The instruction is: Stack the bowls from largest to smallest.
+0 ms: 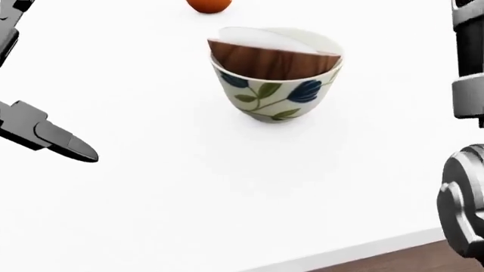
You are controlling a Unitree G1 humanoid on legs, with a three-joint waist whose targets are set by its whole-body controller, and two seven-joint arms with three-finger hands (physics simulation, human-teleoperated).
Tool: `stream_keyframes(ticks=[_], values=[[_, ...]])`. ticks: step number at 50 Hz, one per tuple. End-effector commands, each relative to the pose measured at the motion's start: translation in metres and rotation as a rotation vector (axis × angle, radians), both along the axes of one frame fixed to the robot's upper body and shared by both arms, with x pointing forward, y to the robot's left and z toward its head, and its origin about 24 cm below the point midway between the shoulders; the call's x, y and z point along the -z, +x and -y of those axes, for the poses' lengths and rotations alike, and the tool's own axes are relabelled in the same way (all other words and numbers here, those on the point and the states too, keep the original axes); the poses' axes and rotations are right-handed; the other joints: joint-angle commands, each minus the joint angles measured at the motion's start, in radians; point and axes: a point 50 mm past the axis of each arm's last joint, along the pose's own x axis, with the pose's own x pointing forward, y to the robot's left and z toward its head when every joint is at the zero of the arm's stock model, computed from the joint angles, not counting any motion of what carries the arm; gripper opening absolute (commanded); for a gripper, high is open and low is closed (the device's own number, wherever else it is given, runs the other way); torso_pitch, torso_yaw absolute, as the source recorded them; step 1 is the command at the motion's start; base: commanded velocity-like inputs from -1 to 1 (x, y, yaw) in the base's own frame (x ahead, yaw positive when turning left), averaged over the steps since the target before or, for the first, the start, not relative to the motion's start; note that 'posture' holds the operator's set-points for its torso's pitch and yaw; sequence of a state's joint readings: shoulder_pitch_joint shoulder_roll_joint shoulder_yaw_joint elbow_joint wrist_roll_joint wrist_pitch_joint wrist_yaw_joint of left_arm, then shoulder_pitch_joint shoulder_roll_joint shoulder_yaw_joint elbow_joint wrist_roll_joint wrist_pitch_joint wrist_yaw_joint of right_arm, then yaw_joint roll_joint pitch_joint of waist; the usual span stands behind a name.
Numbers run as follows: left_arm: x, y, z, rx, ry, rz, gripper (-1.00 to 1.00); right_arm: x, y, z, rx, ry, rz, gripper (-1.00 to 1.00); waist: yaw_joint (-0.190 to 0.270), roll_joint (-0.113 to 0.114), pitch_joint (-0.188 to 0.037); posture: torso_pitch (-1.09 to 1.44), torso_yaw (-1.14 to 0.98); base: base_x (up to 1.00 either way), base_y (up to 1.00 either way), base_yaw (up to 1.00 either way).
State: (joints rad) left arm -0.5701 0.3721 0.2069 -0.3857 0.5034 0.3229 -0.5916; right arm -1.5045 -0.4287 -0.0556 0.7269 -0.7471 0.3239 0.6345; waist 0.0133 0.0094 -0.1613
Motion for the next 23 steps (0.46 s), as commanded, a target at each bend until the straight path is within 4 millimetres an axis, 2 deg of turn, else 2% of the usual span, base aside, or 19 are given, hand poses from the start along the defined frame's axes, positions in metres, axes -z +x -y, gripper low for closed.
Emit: stream_keyframes(ticks=[1, 3, 6, 9, 10, 13, 17, 20, 23], values=[[-0.017, -0.006, -0.006, -0.021, -0.009, 0.073, 1.00, -0.019, -0.020, 0.013, -0.002, 0.010, 0.044, -0.30, -0.001, 0.003, -0.017, -0.27, 0.00, 0.00, 0.00, 0.00], [-0.020, -0.007, -0.013, -0.037, -0.016, 0.079, 1.00, -0.020, -0.041, 0.034, 0.010, 0.033, 0.070, -0.29, 0.000, 0.000, -0.014, -0.27, 0.00, 0.00, 0.00, 0.00], [-0.023, -0.010, -0.022, -0.058, -0.032, 0.085, 1.00, -0.007, -0.069, 0.055, 0.017, 0.049, 0.086, -0.27, 0.004, -0.005, -0.011, -0.27, 0.00, 0.00, 0.00, 0.00], [-0.027, -0.014, -0.031, -0.080, -0.050, 0.093, 1.00, -0.005, -0.093, 0.073, 0.036, 0.065, 0.117, -0.24, 0.004, -0.009, -0.012, -0.27, 0.00, 0.00, 0.00, 0.00], [-0.027, -0.018, -0.034, -0.087, -0.055, 0.097, 1.00, -0.005, -0.108, 0.083, 0.044, 0.073, 0.132, -0.25, 0.002, -0.008, -0.013, -0.27, 0.00, 0.00, 0.00, 0.00], [-0.026, -0.022, -0.043, -0.113, -0.059, 0.099, 1.00, 0.007, -0.134, 0.101, 0.070, 0.081, 0.139, -0.27, 0.002, -0.011, -0.013, -0.27, 0.00, 0.00, 0.00, 0.00], [-0.034, -0.034, -0.054, -0.136, -0.076, 0.121, 1.00, 0.020, -0.157, 0.119, 0.100, 0.093, 0.150, -0.25, -0.001, -0.013, -0.014, -0.27, 0.00, 0.00, 0.00, 0.00], [-0.040, -0.042, -0.067, -0.175, -0.092, 0.137, 1.00, 0.018, -0.172, 0.131, 0.121, 0.116, 0.172, -0.22, -0.007, -0.015, -0.017, -0.27, 0.00, 0.00, 0.00, 0.00], [-0.032, -0.049, -0.084, -0.239, -0.103, 0.132, 1.00, 0.023, -0.187, 0.141, 0.140, 0.133, 0.188, -0.14, -0.011, -0.015, -0.016, -0.27, 0.00, 0.00, 0.00, 0.00]])
